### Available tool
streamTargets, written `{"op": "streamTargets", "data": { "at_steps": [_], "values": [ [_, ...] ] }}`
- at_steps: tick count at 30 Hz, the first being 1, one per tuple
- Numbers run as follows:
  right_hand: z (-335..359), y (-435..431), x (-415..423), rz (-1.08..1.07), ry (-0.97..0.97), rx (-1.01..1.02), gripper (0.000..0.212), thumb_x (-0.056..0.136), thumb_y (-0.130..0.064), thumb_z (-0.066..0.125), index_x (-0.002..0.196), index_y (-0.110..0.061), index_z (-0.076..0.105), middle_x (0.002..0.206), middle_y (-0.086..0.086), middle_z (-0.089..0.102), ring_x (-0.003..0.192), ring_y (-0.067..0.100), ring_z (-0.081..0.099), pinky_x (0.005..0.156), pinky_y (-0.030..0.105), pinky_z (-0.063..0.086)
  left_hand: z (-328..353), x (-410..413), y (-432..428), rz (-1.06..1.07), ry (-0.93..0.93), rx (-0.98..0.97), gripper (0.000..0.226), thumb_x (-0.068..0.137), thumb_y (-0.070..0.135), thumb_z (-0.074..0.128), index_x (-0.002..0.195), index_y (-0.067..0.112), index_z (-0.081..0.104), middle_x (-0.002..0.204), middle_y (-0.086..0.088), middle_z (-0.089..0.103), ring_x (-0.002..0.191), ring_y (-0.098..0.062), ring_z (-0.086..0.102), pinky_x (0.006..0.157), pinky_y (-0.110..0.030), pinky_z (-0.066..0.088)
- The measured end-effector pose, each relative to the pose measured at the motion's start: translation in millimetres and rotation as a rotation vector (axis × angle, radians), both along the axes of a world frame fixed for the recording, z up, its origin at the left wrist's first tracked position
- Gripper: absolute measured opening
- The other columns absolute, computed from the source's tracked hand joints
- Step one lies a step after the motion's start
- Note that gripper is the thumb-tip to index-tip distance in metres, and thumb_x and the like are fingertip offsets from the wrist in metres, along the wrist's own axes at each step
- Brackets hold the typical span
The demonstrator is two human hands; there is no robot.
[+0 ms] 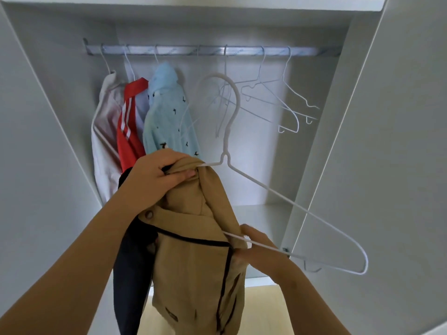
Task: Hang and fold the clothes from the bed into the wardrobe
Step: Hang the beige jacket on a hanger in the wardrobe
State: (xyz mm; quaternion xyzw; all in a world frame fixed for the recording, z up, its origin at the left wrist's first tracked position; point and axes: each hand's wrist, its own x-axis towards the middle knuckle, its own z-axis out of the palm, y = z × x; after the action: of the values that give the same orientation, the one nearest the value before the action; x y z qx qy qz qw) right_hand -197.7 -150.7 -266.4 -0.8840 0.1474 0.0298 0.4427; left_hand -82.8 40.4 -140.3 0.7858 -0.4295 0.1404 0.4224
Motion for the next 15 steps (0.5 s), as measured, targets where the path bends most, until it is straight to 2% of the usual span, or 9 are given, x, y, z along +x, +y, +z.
{"op": "streamTargets", "data": {
  "at_steps": [2, 4, 6, 8, 9, 10, 12, 13, 15],
  "values": [
    [-11.8, 1.7, -2.6, 0.024, 0.163, -0.029, 0.031, 0.084, -0.019, 0.060, 0.114, -0.016, 0.054, 0.102, -0.001, 0.056, 0.102, 0.024, 0.058, 0.091, 0.036, 0.045, 0.7, 1.4, 0.8, -0.001, -0.008, -0.010, 0.035, 0.081, 0.012, 0.068, 0.091, 0.043, 0.057, 0.084, 0.012, 0.063, 0.080, 0.008, 0.056, 0.075, -0.002, 0.039],
    [-28.8, 3.7, -6.2, 0.003, 0.255, -0.077, 0.038, 0.087, -0.021, 0.058, 0.122, -0.010, 0.052, 0.103, 0.003, 0.060, 0.093, 0.019, 0.056, 0.086, 0.031, 0.044, 2.1, 3.8, 1.1, 0.003, -0.020, -0.019, 0.033, 0.081, 0.011, 0.068, 0.092, 0.041, 0.057, 0.083, 0.013, 0.062, 0.080, 0.009, 0.056, 0.076, -0.001, 0.038],
    [-42.9, 2.3, -10.4, -0.061, 0.271, -0.071, 0.028, 0.093, -0.019, 0.050, 0.120, -0.010, 0.052, 0.103, 0.005, 0.062, 0.085, 0.014, 0.055, 0.083, 0.025, 0.045, 4.9, 5.9, 2.2, 0.009, -0.015, -0.008, 0.031, 0.080, 0.013, 0.068, 0.092, 0.040, 0.058, 0.079, 0.013, 0.062, 0.080, 0.008, 0.056, 0.076, -0.001, 0.039],
    [-46.1, -5.8, -15.6, -0.124, 0.198, -0.020, 0.014, 0.098, -0.020, 0.046, 0.110, -0.017, 0.052, 0.086, -0.007, 0.055, 0.072, 0.004, 0.048, 0.071, 0.012, 0.039, 9.1, 8.2, 4.9, -0.004, 0.002, 0.039, 0.027, 0.079, 0.015, 0.069, 0.089, 0.039, 0.061, 0.077, 0.011, 0.065, 0.080, 0.005, 0.058, 0.074, -0.001, 0.039],
    [-43.9, -11.1, -18.8, -0.161, 0.138, 0.011, 0.012, 0.098, -0.019, 0.046, 0.108, -0.018, 0.053, 0.082, -0.011, 0.050, 0.072, 0.001, 0.045, 0.069, 0.011, 0.037, 11.4, 10.0, 7.6, -0.009, 0.010, 0.071, 0.026, 0.078, 0.016, 0.070, 0.087, 0.038, 0.062, 0.079, 0.010, 0.066, 0.080, 0.002, 0.059, 0.073, -0.002, 0.040],
    [-41.8, -16.9, -22.9, -0.198, 0.059, 0.059, 0.014, 0.097, -0.014, 0.047, 0.108, -0.014, 0.057, 0.084, -0.010, 0.051, 0.077, 0.003, 0.048, 0.071, 0.011, 0.037, 13.4, 11.8, 11.1, -0.010, 0.016, 0.108, 0.024, 0.077, 0.017, 0.071, 0.084, 0.038, 0.063, 0.077, 0.006, 0.066, 0.080, -0.002, 0.059, 0.071, -0.002, 0.040],
    [-34.9, -27.4, -31.8, -0.287, -0.114, 0.232, 0.017, 0.095, 0.000, 0.047, 0.100, -0.001, 0.064, 0.089, 0.005, 0.057, 0.085, 0.018, 0.054, 0.080, 0.024, 0.042, 17.9, 15.1, 19.9, -0.015, 0.030, 0.174, 0.016, 0.074, 0.023, 0.071, 0.082, 0.035, 0.065, 0.073, 0.003, 0.068, 0.079, -0.007, 0.060, 0.069, -0.003, 0.042],
    [-29.2, -31.6, -35.9, -0.343, -0.170, 0.310, 0.019, 0.093, 0.004, 0.046, 0.092, 0.002, 0.065, 0.084, 0.010, 0.058, 0.080, 0.022, 0.054, 0.076, 0.027, 0.043, 19.1, 17.2, 24.5, -0.014, 0.043, 0.213, 0.011, 0.071, 0.027, 0.070, 0.081, 0.031, 0.068, 0.073, 0.001, 0.068, 0.076, -0.009, 0.061, 0.067, -0.005, 0.043],
    [-18.7, -40.0, -40.1, -0.410, -0.209, 0.316, 0.018, 0.092, 0.005, 0.048, 0.087, 0.008, 0.064, 0.076, 0.014, 0.057, 0.071, 0.020, 0.052, 0.063, 0.022, 0.042, 19.8, 24.3, 33.9, 0.011, 0.051, 0.312, 0.018, 0.069, 0.029, 0.071, 0.080, 0.014, 0.072, 0.072, -0.009, 0.068, 0.070, -0.018, 0.061, 0.063, -0.014, 0.044]
  ]
}}
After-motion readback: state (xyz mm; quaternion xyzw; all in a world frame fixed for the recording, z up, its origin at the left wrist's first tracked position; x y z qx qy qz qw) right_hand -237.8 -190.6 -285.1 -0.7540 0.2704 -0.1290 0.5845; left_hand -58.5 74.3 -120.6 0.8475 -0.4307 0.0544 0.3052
